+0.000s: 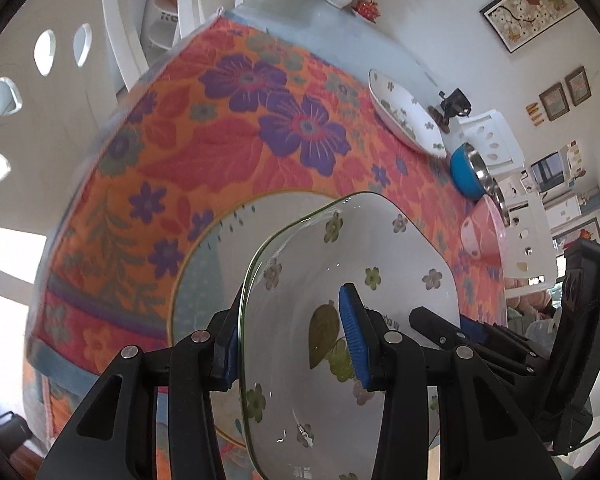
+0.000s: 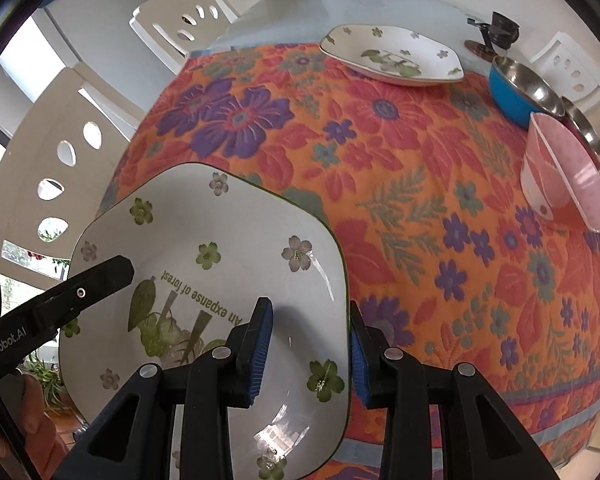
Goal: Organize plates and bowls
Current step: 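Lift the hexagonal plate with the left tool and lower it onto the Sunflower plate, then open the left tool, move to the second hexagonal plate, grasp its rim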
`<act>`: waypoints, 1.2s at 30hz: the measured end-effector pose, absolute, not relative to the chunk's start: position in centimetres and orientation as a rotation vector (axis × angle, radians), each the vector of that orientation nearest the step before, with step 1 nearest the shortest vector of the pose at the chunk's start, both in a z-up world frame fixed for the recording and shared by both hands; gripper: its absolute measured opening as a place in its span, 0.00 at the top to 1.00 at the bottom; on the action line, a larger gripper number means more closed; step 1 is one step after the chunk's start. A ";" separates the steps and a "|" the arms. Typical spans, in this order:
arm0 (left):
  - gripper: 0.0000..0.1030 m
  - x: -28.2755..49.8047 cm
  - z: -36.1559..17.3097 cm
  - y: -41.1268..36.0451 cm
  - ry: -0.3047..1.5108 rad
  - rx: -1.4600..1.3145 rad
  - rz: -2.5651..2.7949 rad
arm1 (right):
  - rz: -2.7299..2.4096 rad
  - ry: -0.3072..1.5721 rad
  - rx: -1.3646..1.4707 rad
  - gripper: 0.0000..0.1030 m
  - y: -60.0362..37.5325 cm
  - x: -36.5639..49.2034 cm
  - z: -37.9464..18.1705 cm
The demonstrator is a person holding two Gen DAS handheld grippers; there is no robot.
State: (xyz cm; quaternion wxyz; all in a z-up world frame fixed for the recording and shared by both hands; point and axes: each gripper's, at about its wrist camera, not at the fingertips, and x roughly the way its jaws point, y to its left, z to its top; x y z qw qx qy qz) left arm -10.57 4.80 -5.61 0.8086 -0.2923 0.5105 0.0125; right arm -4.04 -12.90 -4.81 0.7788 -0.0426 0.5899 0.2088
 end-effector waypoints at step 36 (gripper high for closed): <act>0.48 -8.0 6.1 3.2 0.856 -0.449 0.073 | 0.501 1.117 -0.080 0.55 -18.0 -4.4 0.0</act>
